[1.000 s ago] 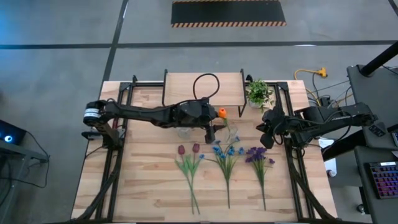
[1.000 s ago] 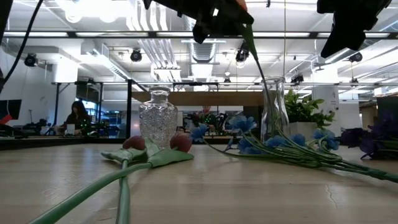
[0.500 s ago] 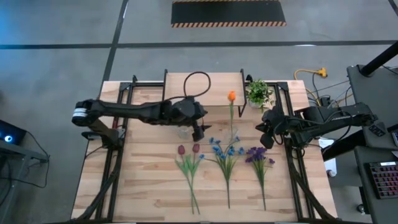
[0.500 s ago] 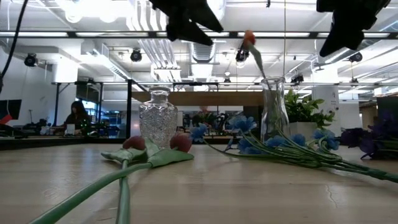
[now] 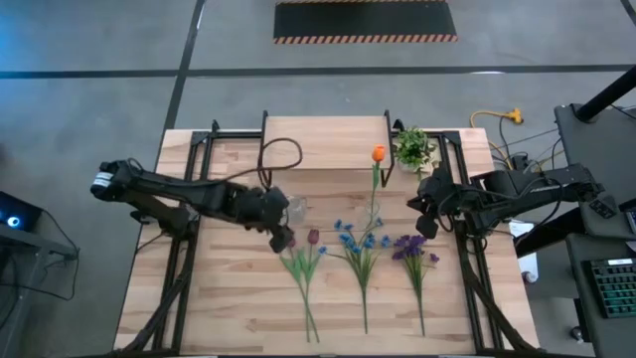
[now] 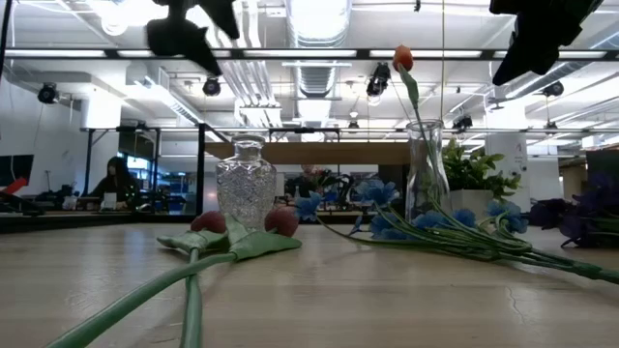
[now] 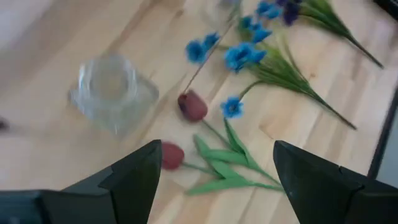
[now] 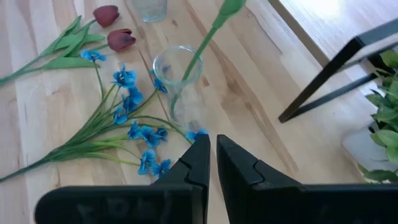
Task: Pick and place flowers into a vace then onto a shelf
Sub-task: Put the left red flower into the right transparent vase
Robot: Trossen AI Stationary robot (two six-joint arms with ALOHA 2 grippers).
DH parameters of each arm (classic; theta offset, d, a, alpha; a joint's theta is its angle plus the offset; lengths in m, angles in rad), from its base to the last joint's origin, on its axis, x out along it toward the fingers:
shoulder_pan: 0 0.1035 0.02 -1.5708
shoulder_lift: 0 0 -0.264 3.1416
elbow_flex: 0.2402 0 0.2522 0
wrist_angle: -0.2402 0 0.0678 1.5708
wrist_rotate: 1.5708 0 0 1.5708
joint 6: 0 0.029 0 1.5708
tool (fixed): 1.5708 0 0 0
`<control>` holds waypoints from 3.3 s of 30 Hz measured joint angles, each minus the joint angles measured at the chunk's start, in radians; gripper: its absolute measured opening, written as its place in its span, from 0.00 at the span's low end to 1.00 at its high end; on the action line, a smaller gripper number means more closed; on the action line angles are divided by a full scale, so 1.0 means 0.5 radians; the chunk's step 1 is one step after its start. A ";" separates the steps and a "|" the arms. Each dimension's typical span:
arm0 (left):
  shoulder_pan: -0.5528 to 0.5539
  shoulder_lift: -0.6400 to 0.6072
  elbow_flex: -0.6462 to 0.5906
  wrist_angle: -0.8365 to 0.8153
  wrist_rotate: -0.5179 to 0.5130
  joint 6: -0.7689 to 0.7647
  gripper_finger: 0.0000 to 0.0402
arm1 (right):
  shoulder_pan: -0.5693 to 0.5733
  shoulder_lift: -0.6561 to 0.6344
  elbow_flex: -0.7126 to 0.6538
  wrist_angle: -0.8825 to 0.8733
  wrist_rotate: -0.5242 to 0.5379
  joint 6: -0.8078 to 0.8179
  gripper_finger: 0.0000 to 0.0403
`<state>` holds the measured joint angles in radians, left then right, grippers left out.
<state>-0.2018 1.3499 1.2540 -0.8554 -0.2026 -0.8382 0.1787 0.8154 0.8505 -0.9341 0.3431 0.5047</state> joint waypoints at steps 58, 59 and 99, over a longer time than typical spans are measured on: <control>-0.091 0.791 -0.301 0.319 0.089 -1.668 0.72 | 0.000 -0.006 -0.002 0.010 -0.011 -0.225 0.06; -0.091 0.805 -0.300 0.360 0.090 -1.672 0.72 | 0.000 -0.006 -0.002 0.010 -0.011 -0.225 0.06; -0.183 0.899 -0.298 0.063 0.446 -1.748 0.72 | 0.000 -0.007 -0.002 0.010 -0.011 -0.234 0.06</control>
<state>-0.2931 1.7992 1.1049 -0.8240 0.0204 -1.7120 0.1787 0.8120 0.8497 -0.9290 0.3378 0.3877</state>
